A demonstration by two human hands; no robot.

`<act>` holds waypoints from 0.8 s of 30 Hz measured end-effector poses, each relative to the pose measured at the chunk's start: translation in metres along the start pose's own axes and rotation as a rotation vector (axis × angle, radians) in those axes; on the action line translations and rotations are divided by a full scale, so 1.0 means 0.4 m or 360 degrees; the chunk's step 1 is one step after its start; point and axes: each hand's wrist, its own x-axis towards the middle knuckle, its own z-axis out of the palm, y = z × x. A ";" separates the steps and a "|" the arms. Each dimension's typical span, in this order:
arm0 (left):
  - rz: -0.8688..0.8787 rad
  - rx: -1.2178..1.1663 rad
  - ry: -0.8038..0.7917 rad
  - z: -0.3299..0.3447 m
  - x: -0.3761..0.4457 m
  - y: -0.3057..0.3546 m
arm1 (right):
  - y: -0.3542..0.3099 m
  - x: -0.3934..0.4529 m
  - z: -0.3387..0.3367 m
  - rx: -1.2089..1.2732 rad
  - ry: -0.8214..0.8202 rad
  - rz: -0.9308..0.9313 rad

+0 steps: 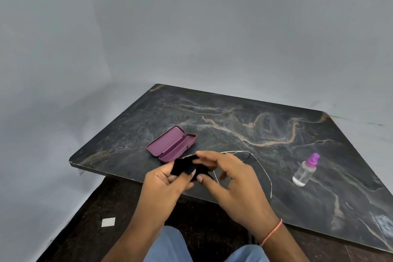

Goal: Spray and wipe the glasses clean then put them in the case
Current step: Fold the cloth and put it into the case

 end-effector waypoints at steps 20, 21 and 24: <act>-0.0583 -0.0499 -0.0185 -0.083 -0.017 0.019 | 0.026 0.074 0.007 0.1579 -0.0129 0.1148; -0.0565 -0.0448 -0.0189 -0.086 -0.016 0.023 | 0.028 0.075 0.006 0.1578 -0.0165 0.1167; -0.0489 -0.0270 -0.0130 -0.099 -0.010 0.026 | 0.033 0.082 0.006 0.1579 -0.0286 0.1192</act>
